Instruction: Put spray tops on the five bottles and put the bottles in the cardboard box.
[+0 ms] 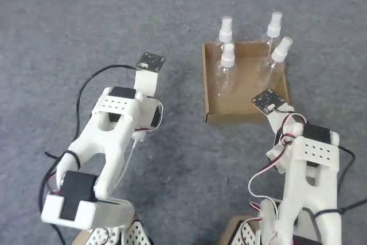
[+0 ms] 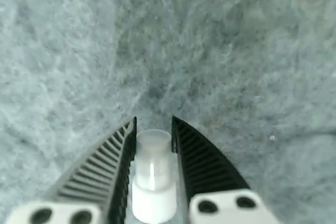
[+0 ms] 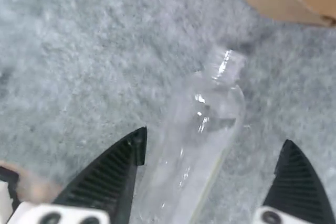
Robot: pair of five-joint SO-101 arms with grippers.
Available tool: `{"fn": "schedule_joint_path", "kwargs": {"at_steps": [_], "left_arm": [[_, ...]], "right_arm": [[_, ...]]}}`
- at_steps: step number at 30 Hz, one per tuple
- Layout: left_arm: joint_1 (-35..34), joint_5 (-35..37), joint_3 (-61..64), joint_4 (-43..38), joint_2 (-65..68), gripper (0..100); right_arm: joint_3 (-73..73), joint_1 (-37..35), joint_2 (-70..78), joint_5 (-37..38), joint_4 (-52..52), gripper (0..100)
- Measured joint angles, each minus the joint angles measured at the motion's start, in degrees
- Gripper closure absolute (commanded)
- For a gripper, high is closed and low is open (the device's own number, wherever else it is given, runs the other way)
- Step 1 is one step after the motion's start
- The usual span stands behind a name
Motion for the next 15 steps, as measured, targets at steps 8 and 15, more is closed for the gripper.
{"fn": "schedule_joint_path", "kwargs": {"at_steps": [8,15], "left_arm": [[0.00,0.00,0.79,-0.35,-0.09,99],[0.00,0.00,0.79,-0.44,-0.09,99]], "right_arm": [[-0.70,0.53,11.34,0.00,-4.04,79.2],[-0.79,8.97,17.32,2.29,-11.25,92.3]]}}
